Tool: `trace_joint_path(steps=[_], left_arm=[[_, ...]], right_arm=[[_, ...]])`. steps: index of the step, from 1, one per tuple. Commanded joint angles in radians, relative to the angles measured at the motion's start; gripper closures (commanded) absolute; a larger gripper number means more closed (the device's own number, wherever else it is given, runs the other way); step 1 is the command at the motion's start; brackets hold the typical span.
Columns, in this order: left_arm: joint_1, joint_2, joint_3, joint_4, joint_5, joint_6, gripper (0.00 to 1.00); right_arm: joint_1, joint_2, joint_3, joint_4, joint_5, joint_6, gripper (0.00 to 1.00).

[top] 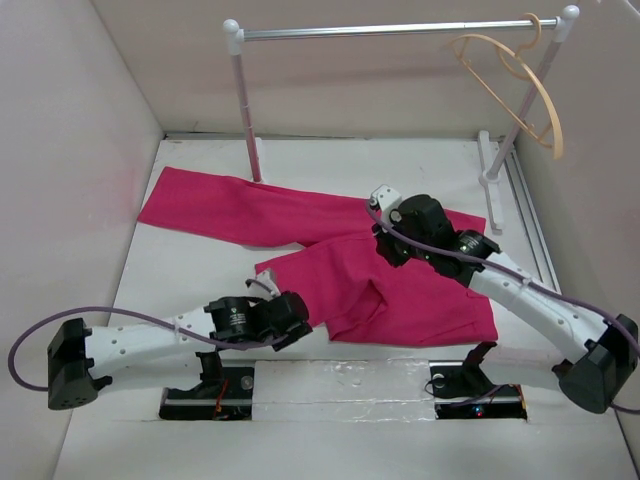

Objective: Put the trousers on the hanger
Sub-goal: Flatten out the trousers at the center of the board.

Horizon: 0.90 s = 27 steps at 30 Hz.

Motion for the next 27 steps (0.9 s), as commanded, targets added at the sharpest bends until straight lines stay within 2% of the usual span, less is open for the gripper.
trace_joint_path(steps=[1, 2, 3, 7, 13, 17, 20, 27], left_arm=[[-0.104, 0.016, -0.042, -0.067, -0.091, -0.502, 0.61], [-0.132, 0.028, -0.056, -0.083, -0.106, -0.618, 0.60], [-0.155, 0.033, -0.065, -0.083, -0.111, -0.671, 0.59], [-0.169, 0.030, -0.128, -0.080, -0.132, -0.858, 0.57], [-0.169, -0.050, -0.232, -0.161, -0.115, -1.087, 0.57], [-0.169, -0.077, -0.238, -0.211, -0.147, -1.179, 0.55], [-0.160, -0.038, -0.217, -0.244, -0.199, -1.220, 0.54], [-0.031, 0.140, -0.139, -0.129, -0.258, -1.122, 0.51]], right_arm=[[-0.018, -0.052, 0.036, -0.073, 0.021, -0.048, 0.76], [-0.018, -0.060, 0.033, -0.076, 0.012, -0.051, 0.64], [-0.018, -0.072, 0.027, -0.076, 0.012, -0.054, 0.62], [-0.018, -0.134, -0.019, -0.044, -0.115, -0.052, 0.60], [-0.006, -0.230, -0.074, -0.069, -0.172, -0.052, 0.59], [0.004, -0.279, -0.103, -0.081, -0.209, -0.071, 0.58], [0.004, -0.299, -0.125, -0.084, -0.257, -0.094, 0.58], [0.024, -0.336, -0.145, -0.115, -0.324, -0.141, 0.58]])
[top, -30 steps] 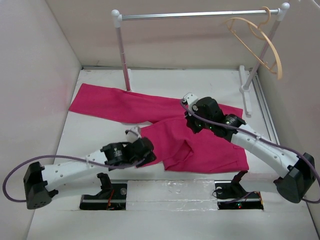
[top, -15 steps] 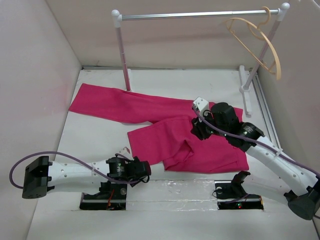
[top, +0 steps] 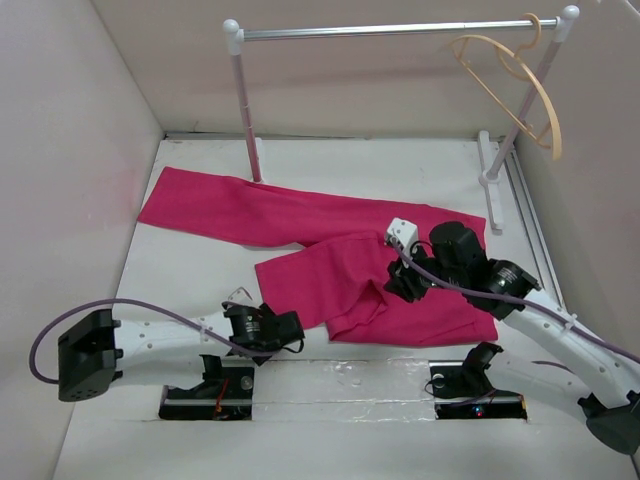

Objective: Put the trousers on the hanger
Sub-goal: Flatten out the trousers at the center of the board.

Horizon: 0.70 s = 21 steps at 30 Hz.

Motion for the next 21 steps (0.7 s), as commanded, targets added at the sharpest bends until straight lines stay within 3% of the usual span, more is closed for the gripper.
trace_joint_path(steps=[1, 13, 21], left_arm=[[0.051, 0.080, 0.052, 0.014, -0.191, -0.689, 0.51], [0.062, 0.123, 0.026, 0.086, -0.159, -0.687, 0.54], [0.152, 0.204, 0.064, 0.108, -0.190, -0.558, 0.58]], right_arm=[[0.020, -0.035, 0.004, -0.018, -0.059, -0.043, 0.58], [0.021, -0.074, 0.006, -0.054, -0.074, -0.073, 0.58], [0.030, -0.060, 0.000, -0.049, -0.063, -0.073, 0.59]])
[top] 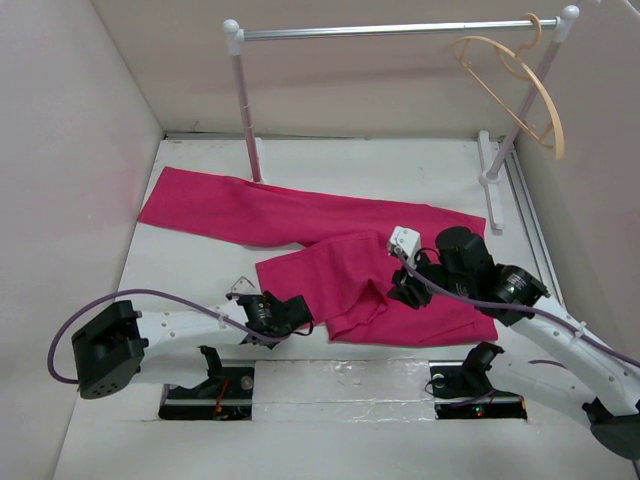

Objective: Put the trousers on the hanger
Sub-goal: Flatten out the trousers at the center of the board.

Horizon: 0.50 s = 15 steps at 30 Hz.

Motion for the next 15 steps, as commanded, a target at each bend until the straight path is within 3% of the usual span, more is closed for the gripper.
trace_joint_path(steps=[1, 4, 10, 13, 15], left_arm=[[0.036, 0.041, 0.001, -0.021, -0.098, -0.553, 0.58], [0.036, 0.054, -0.014, -0.003, -0.097, -0.538, 0.64], [0.045, 0.034, 0.001, -0.039, -0.126, -0.501, 0.97], [0.045, 0.000, 0.090, -0.171, -0.202, -0.457, 1.00], [0.045, -0.037, 0.215, -0.321, -0.268, -0.406, 1.00]], right_arm=[[0.010, 0.000, 0.000, 0.016, -0.013, -0.007, 0.59], [0.010, 0.000, -0.005, 0.025, -0.017, -0.002, 0.59], [0.010, 0.014, 0.023, 0.019, -0.002, -0.004, 0.59], [0.010, 0.010, 0.026, 0.010, 0.021, -0.002, 0.58], [-0.002, 0.008, 0.024, -0.011, 0.049, 0.002, 0.51]])
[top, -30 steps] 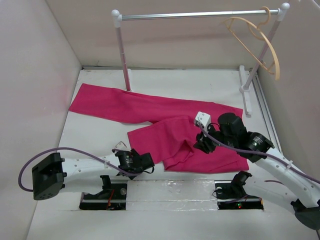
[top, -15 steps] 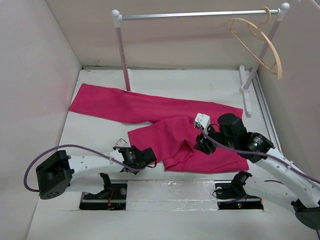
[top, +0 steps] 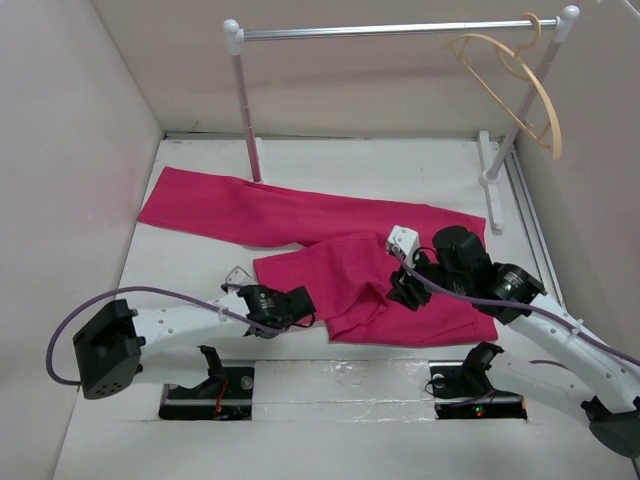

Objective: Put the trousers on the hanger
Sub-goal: Flatten out the trousers at the center of the board.

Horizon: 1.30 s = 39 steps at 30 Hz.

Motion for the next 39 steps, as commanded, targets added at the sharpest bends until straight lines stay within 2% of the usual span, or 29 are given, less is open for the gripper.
trace_joint_path(steps=[1, 2, 3, 5, 6, 10, 12, 13, 14, 16, 17, 19, 20, 22, 23, 24, 26, 27, 30, 31, 38, 39], left_arm=[[0.006, -0.072, 0.205, -0.296, -0.256, -0.381, 1.00], [0.006, -0.078, 0.257, -0.359, -0.288, -0.372, 1.00], [0.020, -0.105, 0.350, -0.378, -0.330, -0.208, 1.00], [0.119, -0.145, 0.414, -0.378, -0.373, -0.072, 1.00], [0.150, -0.182, 0.460, -0.376, -0.382, 0.032, 1.00], [0.311, -0.302, 0.529, -0.376, -0.431, 0.224, 1.00], [0.385, -0.366, 0.564, -0.378, -0.457, 0.300, 1.00], [0.406, -0.381, 0.580, -0.376, -0.494, 0.366, 1.00], [0.425, -0.394, 0.597, -0.376, -0.516, 0.401, 1.00], [0.437, -0.403, 0.655, -0.378, -0.586, 0.464, 1.00], [0.437, -0.400, 0.678, -0.376, -0.606, 0.528, 1.00], [0.437, -0.362, 0.733, -0.375, -0.647, 0.587, 1.00], [0.437, -0.346, 0.750, -0.376, -0.660, 0.643, 1.00], [0.437, -0.310, 0.788, -0.376, -0.694, 0.694, 1.00], [0.437, -0.305, 0.794, -0.376, -0.703, 0.711, 1.00], [0.437, -0.299, 0.807, -0.344, -0.707, 0.777, 1.00], [0.437, -0.312, 0.804, -0.248, -0.695, 0.916, 1.00], [0.437, -0.317, 0.795, -0.162, -0.685, 1.013, 1.00], [0.437, -0.358, 0.758, -0.006, -0.672, 1.144, 1.00], [0.437, -0.389, 0.756, 0.071, -0.677, 1.235, 1.00], [0.437, -0.486, 0.687, 0.237, -0.590, 1.391, 1.00], [0.437, -0.487, 0.683, 0.243, -0.570, 1.400, 1.00]], right_arm=[[-0.002, -0.011, 0.021, -0.016, 0.055, 0.001, 0.48], [-0.019, -0.006, 0.012, -0.019, 0.058, 0.003, 0.42], [-0.046, -0.002, 0.004, -0.028, 0.058, 0.001, 0.40], [-0.080, 0.015, -0.022, -0.027, 0.027, 0.003, 0.34], [-0.097, 0.020, -0.031, -0.015, 0.011, 0.003, 0.34], [-0.224, 0.038, -0.063, -0.009, -0.036, 0.020, 0.37], [-0.275, 0.018, -0.082, -0.009, -0.028, 0.047, 0.45], [-0.301, 0.006, -0.089, -0.006, -0.014, 0.057, 0.52], [-0.350, -0.012, -0.100, -0.001, -0.002, 0.070, 0.68], [-0.407, -0.048, -0.117, -0.008, 0.041, 0.090, 0.93], [-0.436, -0.049, -0.117, -0.018, 0.064, 0.099, 1.00], [-0.520, -0.008, -0.129, -0.018, 0.087, 0.106, 1.00], [-0.549, 0.009, -0.140, 0.005, 0.089, 0.106, 1.00], [-0.664, 0.088, -0.142, 0.039, 0.061, 0.095, 0.85], [-0.703, 0.119, -0.128, 0.051, 0.049, 0.087, 0.59], [-0.767, 0.150, -0.119, 0.079, 0.047, 0.083, 0.46], [-0.818, 0.230, -0.093, 0.117, 0.087, 0.087, 0.32], [-0.842, 0.259, -0.080, 0.148, 0.121, 0.095, 0.31], [-0.941, 0.375, -0.045, 0.206, 0.222, 0.115, 0.31], [-1.005, 0.465, -0.034, 0.241, 0.243, 0.107, 0.31], [-1.044, 0.679, 0.009, 0.332, 0.178, 0.096, 0.30], [-1.044, 0.697, 0.004, 0.341, 0.131, 0.100, 0.30]])
